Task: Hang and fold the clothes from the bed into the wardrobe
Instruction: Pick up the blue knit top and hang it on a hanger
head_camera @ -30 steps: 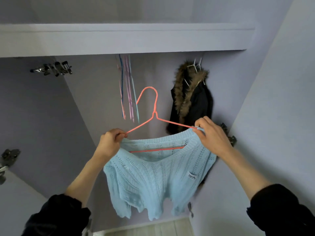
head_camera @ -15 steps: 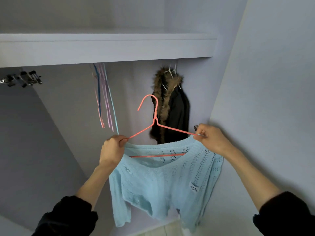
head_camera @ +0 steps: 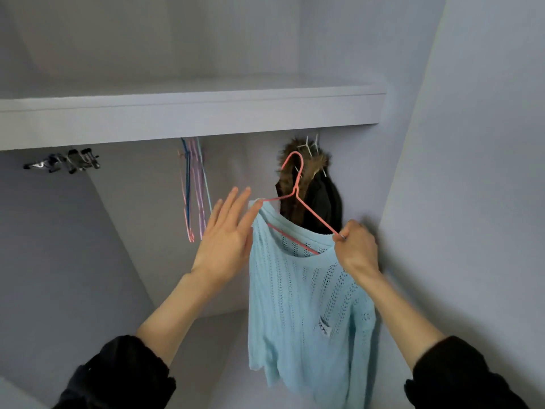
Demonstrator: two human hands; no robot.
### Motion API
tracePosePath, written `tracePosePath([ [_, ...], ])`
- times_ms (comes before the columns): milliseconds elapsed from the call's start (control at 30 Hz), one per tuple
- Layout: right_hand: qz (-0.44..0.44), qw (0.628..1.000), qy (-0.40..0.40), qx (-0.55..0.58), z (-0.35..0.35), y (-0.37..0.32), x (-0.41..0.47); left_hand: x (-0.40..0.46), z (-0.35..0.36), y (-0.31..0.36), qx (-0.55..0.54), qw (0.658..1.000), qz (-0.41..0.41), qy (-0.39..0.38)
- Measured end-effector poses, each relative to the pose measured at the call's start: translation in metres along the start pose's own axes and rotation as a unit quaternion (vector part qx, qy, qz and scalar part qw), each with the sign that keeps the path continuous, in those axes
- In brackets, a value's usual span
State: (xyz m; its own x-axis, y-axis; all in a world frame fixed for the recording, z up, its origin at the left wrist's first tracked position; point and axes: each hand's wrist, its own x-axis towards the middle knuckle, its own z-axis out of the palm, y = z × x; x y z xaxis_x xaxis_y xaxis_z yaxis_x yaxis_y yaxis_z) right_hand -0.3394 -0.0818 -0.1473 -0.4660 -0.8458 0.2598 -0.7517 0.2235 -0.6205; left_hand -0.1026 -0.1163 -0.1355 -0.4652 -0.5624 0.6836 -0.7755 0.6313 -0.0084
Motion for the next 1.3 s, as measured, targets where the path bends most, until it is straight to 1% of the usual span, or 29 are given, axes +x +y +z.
tracePosePath([
  [67,0.019,0.999,0.002,0.029,0.007,-0.012,0.013,0.019,-0.012,0.001,0.079,0.996,0.044,0.025],
  [133,0.028,0.997,0.003,0.068,0.013,-0.025,0.031,0.039,-0.021,0.000,0.144,0.987,0.047,0.044],
  [200,0.038,0.994,0.006,0.101,0.018,-0.039,0.050,0.057,-0.028,-0.005,0.192,0.979,0.032,0.056],
  [300,0.053,0.989,0.019,0.135,0.027,-0.060,0.075,0.073,-0.032,-0.018,0.228,0.972,-0.020,0.059],
  [367,0.058,0.987,0.031,0.148,0.031,-0.072,0.087,0.076,-0.032,-0.026,0.239,0.968,-0.039,0.059],
  [500,0.064,0.984,0.036,0.161,0.042,-0.090,0.116,0.076,-0.031,-0.033,0.255,0.964,-0.039,0.061],
  [700,0.065,0.989,-0.002,0.135,0.062,-0.104,0.140,0.077,-0.027,-0.035,0.283,0.956,-0.040,0.063],
  [867,0.122,0.981,-0.006,0.149,0.073,-0.092,0.139,0.077,-0.023,-0.038,0.292,0.953,-0.040,0.073],
  [967,0.162,0.973,0.010,0.163,0.064,-0.081,0.143,0.078,-0.023,-0.039,0.289,0.954,-0.044,0.071],
  [1067,0.176,0.970,0.024,0.167,0.055,-0.074,0.147,0.078,-0.023,-0.039,0.288,0.955,-0.049,0.057],
  [1200,0.165,0.974,-0.003,0.156,0.053,-0.075,0.143,0.077,-0.026,-0.037,0.291,0.954,-0.055,0.039],
  [1267,0.122,0.984,-0.013,0.126,0.053,-0.076,0.136,0.077,-0.028,-0.035,0.289,0.955,-0.061,0.031],
  [1300,0.088,0.992,-0.011,0.091,0.052,-0.075,0.132,0.078,-0.029,-0.034,0.284,0.956,-0.063,0.032],
])
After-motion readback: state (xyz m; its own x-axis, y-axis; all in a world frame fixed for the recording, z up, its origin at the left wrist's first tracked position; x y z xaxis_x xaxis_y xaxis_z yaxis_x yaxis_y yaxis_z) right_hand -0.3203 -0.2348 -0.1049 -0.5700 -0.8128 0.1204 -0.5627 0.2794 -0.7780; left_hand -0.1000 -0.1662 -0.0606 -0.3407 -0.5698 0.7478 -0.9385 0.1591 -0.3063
